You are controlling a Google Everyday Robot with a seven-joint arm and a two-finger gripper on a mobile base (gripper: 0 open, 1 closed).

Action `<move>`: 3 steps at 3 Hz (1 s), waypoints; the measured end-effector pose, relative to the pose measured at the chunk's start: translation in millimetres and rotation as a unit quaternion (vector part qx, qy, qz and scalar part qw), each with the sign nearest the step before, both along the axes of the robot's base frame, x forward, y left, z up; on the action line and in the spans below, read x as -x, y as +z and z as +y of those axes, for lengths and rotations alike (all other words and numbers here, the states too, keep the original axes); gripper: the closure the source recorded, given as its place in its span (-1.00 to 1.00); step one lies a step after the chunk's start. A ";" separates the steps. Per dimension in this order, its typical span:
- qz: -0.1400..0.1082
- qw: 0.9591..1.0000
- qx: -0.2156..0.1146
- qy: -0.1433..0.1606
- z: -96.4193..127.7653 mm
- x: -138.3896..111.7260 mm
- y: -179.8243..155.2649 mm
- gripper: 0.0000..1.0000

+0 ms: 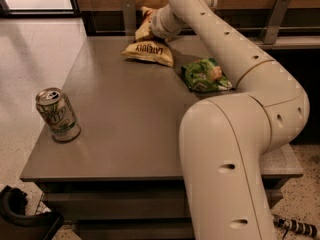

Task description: Move brown chip bag near 7up can

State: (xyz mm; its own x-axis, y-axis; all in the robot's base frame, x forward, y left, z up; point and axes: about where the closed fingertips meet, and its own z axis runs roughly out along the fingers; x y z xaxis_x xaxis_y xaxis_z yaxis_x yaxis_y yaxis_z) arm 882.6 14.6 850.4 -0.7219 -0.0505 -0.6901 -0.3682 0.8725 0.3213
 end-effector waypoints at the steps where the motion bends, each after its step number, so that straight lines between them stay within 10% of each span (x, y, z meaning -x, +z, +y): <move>1: -0.038 0.999 -0.024 0.005 -44.8 15.9 40.9 1.00; 3: -0.087 0.996 -0.027 0.016 -87.3 43.2 96.8 1.00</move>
Offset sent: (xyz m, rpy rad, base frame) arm -0.0484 -0.0998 0.1080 0.0518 -0.1937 0.0166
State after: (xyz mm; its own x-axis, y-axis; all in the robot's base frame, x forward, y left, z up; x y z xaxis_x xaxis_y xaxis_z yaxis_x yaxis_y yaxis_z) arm 839.3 -72.7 947.2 -0.5904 -0.0307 -0.8065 -0.4489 0.8430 0.2965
